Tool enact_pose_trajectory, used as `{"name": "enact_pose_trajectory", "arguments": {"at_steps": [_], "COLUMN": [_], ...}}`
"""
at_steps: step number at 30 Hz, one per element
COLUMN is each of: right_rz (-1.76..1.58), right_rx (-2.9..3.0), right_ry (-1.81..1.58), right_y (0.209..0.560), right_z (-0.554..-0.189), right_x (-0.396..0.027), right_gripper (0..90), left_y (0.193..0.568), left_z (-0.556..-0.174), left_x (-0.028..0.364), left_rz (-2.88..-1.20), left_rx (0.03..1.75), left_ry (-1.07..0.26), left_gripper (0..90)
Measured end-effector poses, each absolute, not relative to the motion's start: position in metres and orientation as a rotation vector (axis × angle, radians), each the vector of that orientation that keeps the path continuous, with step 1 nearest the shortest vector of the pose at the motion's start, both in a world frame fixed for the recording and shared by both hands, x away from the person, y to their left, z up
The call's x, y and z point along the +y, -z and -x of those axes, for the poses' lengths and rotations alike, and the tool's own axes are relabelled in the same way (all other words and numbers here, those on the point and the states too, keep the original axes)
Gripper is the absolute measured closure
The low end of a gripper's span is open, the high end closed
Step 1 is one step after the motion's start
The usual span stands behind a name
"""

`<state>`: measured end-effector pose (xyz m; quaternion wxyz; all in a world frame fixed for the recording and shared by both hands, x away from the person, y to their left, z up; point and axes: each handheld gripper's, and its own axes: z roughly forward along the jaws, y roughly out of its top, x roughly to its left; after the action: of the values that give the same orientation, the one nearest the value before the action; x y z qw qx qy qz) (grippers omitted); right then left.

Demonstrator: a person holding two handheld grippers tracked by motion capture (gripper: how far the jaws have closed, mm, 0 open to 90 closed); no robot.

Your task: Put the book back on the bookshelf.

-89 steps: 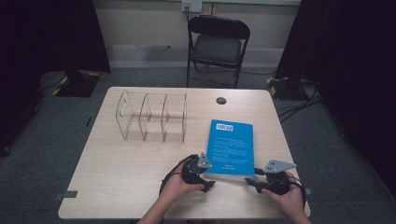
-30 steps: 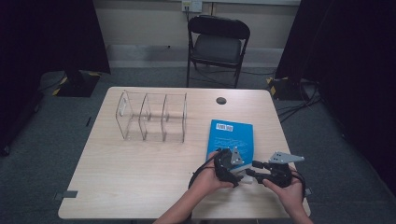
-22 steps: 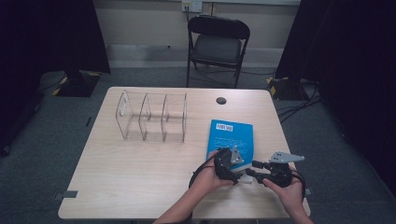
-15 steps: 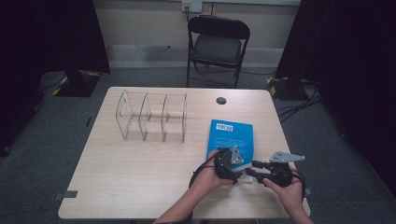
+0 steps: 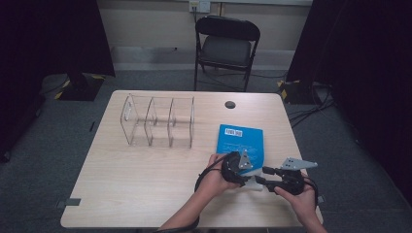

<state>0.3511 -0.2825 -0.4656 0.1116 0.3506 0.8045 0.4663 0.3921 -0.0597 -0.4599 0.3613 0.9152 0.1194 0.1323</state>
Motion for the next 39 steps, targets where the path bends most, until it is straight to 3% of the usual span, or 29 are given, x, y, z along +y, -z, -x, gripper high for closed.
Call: {"name": "enact_pose_trajectory", "arguments": {"at_steps": [1,2,7,18,39], "right_rz": [-1.029,-1.020,-1.012,-1.030,-0.999], "right_rx": [2.362,2.351,2.368,2.380,2.424], "right_ry": [-1.369,-1.351,-1.279,-1.268,-1.313], "right_y": [0.466,0.466,0.472,0.481,0.488], "right_z": [-0.351,-0.351,-0.355,-0.357,-0.356], "right_x": [-0.282,-0.283,-0.287,-0.293,-0.294], "right_gripper": [44.0,35.3,30.5,27.6,19.7], "left_y": [0.460,0.459,0.452,0.439,0.418], "left_z": [-0.392,-0.392,-0.390,-0.392,-0.397], "left_x": [-0.060,-0.061,-0.063,-0.064,-0.061], "left_rz": [-2.358,-2.358,-2.389,-2.431,-2.454], "left_rx": [0.308,0.292,0.262,0.308,0.410], "left_ry": [-0.341,-0.341,-0.340,-0.302,-0.243], "left_gripper": [43.4,44.9,54.1,65.8,71.1]}}
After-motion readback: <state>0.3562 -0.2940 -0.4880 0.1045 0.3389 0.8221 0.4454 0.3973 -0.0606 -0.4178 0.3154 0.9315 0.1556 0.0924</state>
